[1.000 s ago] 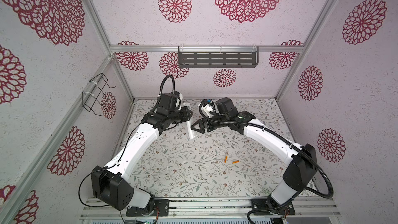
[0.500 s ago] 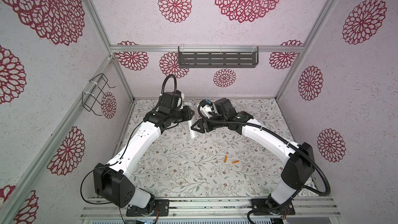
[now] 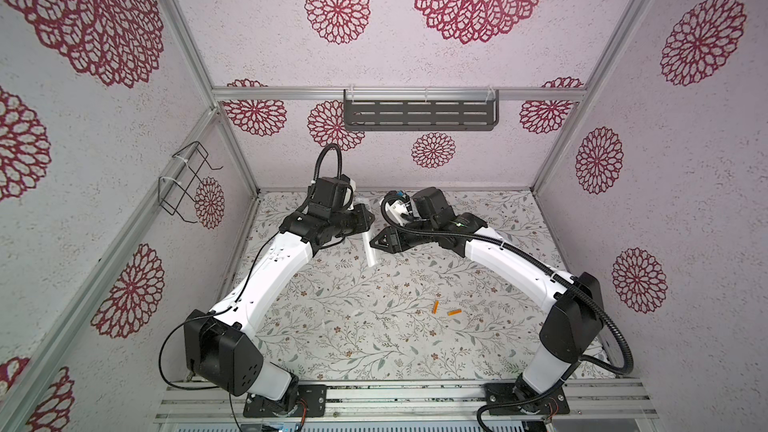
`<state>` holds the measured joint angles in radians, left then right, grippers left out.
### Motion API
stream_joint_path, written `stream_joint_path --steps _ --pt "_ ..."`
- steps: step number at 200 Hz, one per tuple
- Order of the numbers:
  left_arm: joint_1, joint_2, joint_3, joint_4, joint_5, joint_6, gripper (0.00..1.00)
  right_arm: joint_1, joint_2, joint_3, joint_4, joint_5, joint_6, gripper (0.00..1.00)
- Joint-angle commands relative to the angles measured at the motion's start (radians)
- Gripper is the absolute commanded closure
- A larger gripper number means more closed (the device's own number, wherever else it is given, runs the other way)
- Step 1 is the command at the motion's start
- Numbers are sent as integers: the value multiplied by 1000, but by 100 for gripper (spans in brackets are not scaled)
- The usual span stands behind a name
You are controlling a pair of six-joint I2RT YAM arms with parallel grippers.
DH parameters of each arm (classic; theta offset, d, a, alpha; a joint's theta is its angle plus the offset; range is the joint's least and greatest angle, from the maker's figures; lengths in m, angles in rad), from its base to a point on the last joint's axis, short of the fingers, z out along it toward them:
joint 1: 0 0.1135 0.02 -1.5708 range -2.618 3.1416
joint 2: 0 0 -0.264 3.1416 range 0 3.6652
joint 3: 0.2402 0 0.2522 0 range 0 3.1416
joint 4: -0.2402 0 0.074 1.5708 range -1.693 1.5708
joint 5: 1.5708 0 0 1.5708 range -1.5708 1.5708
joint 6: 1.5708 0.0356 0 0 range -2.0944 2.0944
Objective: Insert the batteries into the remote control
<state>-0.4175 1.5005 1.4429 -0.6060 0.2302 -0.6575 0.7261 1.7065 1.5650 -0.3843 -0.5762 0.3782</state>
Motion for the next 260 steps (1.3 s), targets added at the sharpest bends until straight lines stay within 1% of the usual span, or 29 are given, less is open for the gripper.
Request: stream_joint_path --steps 1,47,129,171,217,260 --pt "-8 5 42 36 32 -5 100 3 -15 35 24 -9 -1 62" --pt "-8 5 37 44 35 -10 100 3 -20 32 18 -16 -7 68" --pt "-8 3 34 43 24 -7 100 -1 -26 29 22 -19 -13 74" --pt "-7 10 35 36 17 0 100 -4 -40 20 40 -19 -15 75" --pt "-6 27 52 13 6 8 100 -11 -75 -25 108 -16 -5 76" --pt "-6 33 53 12 12 11 100 -13 -92 -45 136 -6 -11 76"
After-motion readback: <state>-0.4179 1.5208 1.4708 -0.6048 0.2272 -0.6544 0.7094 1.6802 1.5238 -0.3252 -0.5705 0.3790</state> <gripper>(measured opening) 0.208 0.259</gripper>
